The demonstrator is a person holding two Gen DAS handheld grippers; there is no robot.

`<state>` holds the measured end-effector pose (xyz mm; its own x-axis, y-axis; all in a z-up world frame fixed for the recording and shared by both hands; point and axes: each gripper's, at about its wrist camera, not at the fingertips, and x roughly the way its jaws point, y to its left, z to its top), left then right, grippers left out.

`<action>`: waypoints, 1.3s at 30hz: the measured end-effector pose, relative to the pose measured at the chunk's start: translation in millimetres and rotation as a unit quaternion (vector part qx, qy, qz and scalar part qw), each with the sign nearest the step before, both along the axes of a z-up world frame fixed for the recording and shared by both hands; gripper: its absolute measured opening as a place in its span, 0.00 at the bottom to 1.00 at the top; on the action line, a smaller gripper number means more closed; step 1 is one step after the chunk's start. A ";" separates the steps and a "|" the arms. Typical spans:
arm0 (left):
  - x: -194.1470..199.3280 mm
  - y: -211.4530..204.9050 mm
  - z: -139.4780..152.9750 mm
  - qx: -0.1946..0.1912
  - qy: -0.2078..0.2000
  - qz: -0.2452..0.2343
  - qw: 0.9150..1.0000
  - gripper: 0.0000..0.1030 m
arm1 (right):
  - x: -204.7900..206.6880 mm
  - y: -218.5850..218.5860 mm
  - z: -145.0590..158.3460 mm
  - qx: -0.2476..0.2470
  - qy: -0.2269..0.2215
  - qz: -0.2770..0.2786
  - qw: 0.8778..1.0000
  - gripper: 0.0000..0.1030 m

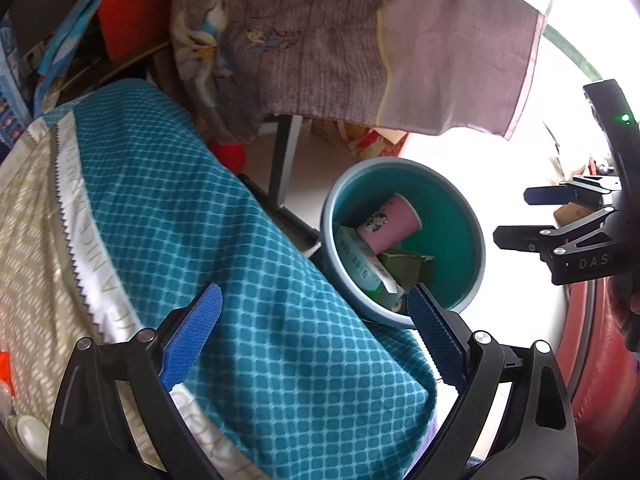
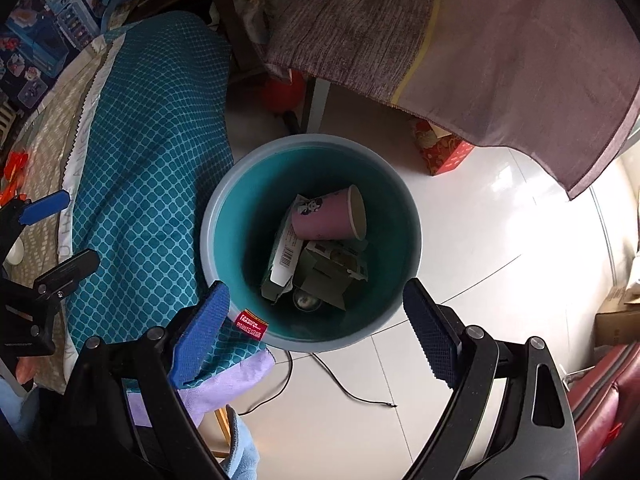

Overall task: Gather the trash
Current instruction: 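Move both tools back over the bed toward the Swisse bottle and green lid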

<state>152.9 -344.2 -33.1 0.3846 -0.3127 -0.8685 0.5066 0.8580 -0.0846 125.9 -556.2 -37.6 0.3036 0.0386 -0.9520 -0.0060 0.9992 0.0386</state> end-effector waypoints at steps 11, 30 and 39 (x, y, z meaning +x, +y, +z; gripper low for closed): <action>-20.1 72.5 12.8 -0.011 -0.006 0.054 0.998 0.94 | -2.5 56.4 16.7 -0.005 -0.014 0.042 0.999 0.82; -67.6 299.3 23.4 -0.007 -0.019 0.208 0.978 0.94 | -16.3 265.7 9.4 -0.003 -0.010 0.206 0.979 0.82; -90.7 397.2 12.0 -0.010 -0.022 0.251 0.968 0.94 | -40.8 368.5 -1.0 0.016 0.011 0.270 0.963 0.82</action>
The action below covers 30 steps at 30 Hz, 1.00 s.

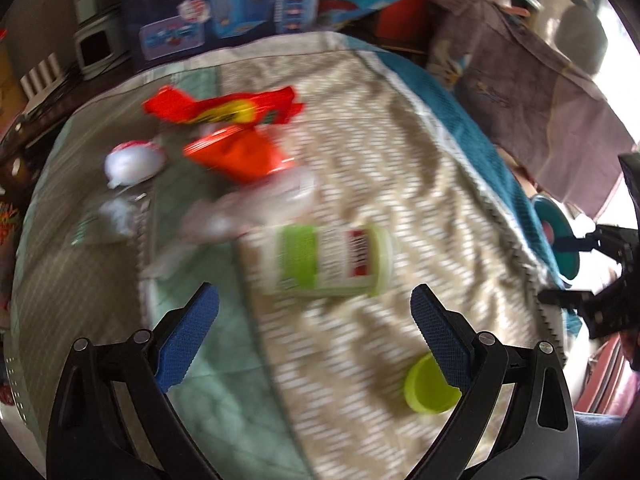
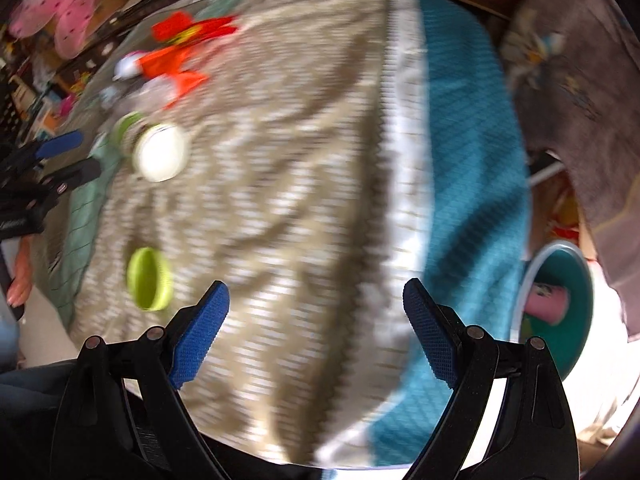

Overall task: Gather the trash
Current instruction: 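Move both tools back over the bed toward the Swisse bottle and green lid, then grasp the Swisse bottle with the left gripper while the right gripper grasps the lime-green lid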

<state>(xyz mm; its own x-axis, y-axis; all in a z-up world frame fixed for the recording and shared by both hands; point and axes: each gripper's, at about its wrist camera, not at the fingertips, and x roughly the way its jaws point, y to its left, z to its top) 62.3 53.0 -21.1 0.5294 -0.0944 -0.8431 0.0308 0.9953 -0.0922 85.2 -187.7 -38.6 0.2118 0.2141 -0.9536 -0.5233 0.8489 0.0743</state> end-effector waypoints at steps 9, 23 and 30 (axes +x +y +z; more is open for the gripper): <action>-19.2 62.7 -16.5 -0.018 -0.003 0.023 1.000 0.94 | -44.3 88.4 -20.8 -0.019 0.026 0.075 0.997 0.82; -25.0 80.6 -29.0 -0.036 0.003 0.007 0.999 0.94 | -72.3 128.1 -46.8 -0.060 0.021 0.084 0.994 0.52; -7.1 61.8 -31.3 -0.039 0.007 -0.031 0.999 0.94 | -47.8 101.8 -27.3 -0.041 0.011 0.047 0.998 0.51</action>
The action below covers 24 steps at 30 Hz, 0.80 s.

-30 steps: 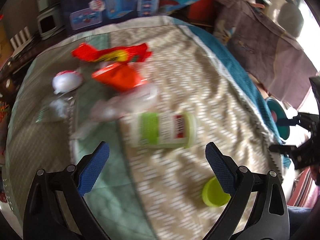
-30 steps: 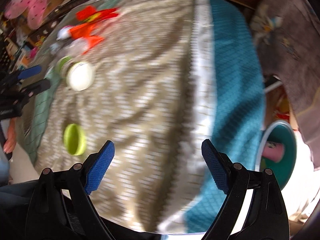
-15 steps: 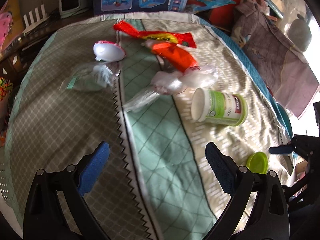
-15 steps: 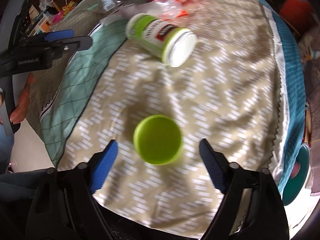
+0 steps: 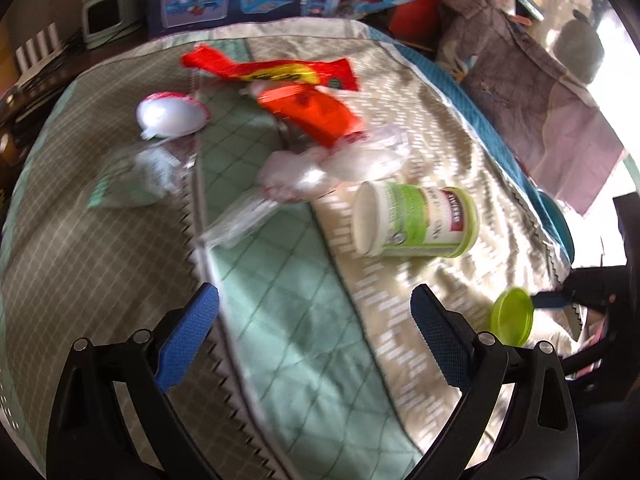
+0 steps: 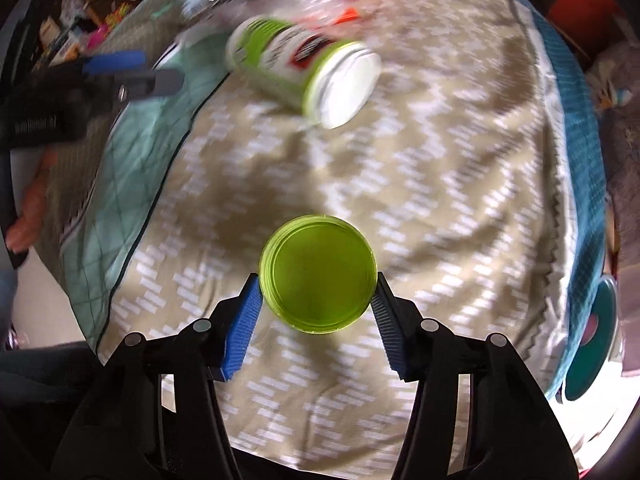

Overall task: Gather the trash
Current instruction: 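Grasp the Swisse bottle with the left gripper while the right gripper grasps the lime-green lid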

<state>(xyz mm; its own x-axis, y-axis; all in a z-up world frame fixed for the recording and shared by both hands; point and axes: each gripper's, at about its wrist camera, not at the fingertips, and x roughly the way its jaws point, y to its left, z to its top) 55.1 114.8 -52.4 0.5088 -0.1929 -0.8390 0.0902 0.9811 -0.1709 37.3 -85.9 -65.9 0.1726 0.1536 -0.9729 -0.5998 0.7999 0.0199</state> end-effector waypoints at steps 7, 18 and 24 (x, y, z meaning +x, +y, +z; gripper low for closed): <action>27.3 -25.6 -0.5 -0.007 -0.008 -0.057 0.998 0.93 | 29.2 -39.1 14.7 0.008 -0.012 -0.073 0.997 0.51; 29.9 -63.3 -9.1 -0.028 0.018 -0.123 0.992 0.51 | 49.1 -73.2 6.8 0.021 -0.008 -0.115 0.993 0.51; 20.2 -91.5 -10.7 -0.039 0.033 -0.139 0.989 0.51 | 53.0 -88.0 6.2 0.032 -0.010 -0.119 0.992 0.52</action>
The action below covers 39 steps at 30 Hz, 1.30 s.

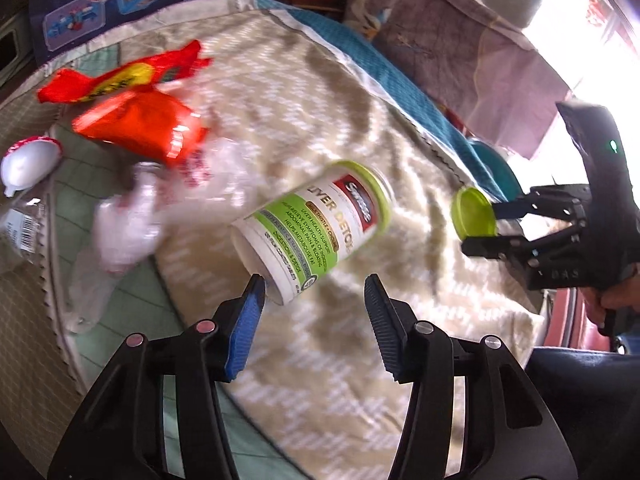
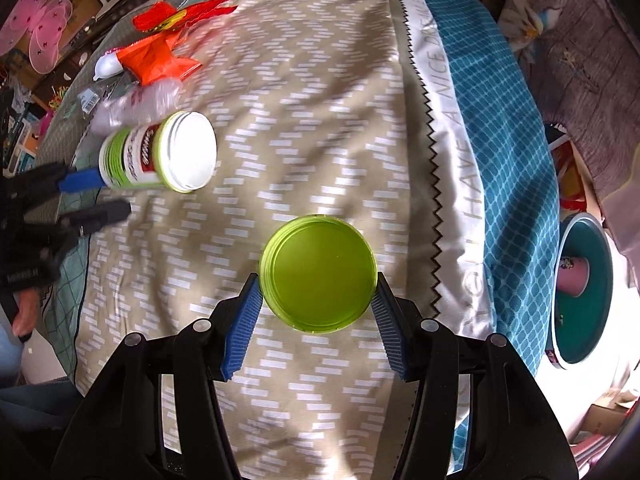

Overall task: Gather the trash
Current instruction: 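Grasp the Swisse bottle with the left gripper while the right gripper grasps the lime-green lid, then carry the bottle and lid over the teal bucket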

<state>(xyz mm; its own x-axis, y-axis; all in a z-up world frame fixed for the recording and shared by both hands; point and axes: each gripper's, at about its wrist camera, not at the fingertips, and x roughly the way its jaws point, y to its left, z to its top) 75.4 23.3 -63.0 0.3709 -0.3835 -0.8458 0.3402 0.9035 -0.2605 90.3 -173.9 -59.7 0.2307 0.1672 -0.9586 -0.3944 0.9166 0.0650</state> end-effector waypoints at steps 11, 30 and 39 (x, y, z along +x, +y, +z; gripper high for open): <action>-11.1 0.2 40.9 0.036 -0.042 0.005 0.998 0.64 | -6.4 -45.4 6.9 0.021 -0.010 -0.021 1.000 0.51; 29.7 -59.8 0.8 0.131 -0.032 -0.008 0.991 0.57 | -6.7 -96.1 -2.2 0.067 -0.008 -0.058 0.996 0.51; 27.0 -59.2 -16.8 0.152 0.015 0.025 0.988 0.57 | -9.7 -105.3 1.6 0.082 -0.019 -0.051 0.995 0.51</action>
<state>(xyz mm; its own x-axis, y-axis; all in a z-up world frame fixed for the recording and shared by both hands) 102.4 -35.9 -79.9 0.3564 -0.0928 -0.9297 0.2897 0.9570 0.0156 80.6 -279.2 -58.1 0.2894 0.2955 -0.9104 -0.3053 0.9300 0.2048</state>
